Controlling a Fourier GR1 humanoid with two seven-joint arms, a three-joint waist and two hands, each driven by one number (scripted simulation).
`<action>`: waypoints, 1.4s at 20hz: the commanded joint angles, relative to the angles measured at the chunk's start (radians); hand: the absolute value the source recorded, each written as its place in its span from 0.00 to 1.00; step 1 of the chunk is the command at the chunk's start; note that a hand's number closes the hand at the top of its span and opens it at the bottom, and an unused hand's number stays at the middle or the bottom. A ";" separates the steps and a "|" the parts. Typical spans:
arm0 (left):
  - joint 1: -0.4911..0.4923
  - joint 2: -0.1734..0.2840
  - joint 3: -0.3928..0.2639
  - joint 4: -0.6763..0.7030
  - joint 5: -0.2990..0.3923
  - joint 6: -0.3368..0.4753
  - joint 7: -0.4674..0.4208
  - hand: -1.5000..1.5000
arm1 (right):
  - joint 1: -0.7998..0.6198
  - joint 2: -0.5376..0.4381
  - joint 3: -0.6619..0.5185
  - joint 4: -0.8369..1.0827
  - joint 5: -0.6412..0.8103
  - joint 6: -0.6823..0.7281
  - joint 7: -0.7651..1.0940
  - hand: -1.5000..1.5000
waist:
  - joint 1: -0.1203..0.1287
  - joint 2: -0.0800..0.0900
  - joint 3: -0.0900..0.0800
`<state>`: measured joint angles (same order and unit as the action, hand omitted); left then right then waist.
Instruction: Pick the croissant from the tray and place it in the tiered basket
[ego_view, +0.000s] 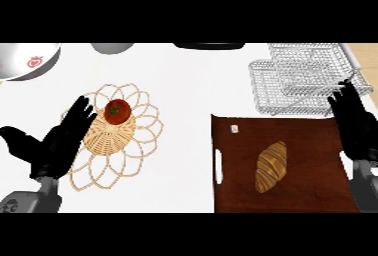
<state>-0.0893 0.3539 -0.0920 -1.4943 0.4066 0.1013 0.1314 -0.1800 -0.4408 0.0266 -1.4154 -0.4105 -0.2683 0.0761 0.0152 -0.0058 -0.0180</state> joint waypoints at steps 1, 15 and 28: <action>0.022 -0.009 0.005 -0.067 -0.045 0.039 -0.004 0.50 | 0.002 0.036 -0.021 -0.049 0.004 -0.001 -0.044 1.00 | -0.013 0.004 0.018; -0.044 -0.097 -0.145 -0.068 -0.340 0.251 -0.106 0.50 | 0.396 0.190 -0.223 -0.218 -0.446 0.634 -0.387 0.00 | -0.053 -0.001 0.020; -0.033 -0.102 -0.136 -0.063 -0.369 0.274 -0.111 0.50 | 0.678 -0.323 -0.456 -0.573 0.130 0.654 -0.296 0.00 | -0.067 -0.004 0.011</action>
<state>-0.1282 0.2459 -0.2344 -1.5616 0.0482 0.3683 0.0269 0.4290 -0.6412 -0.3734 -1.8840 -0.4484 0.3901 -0.2519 -0.0434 -0.0083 -0.0049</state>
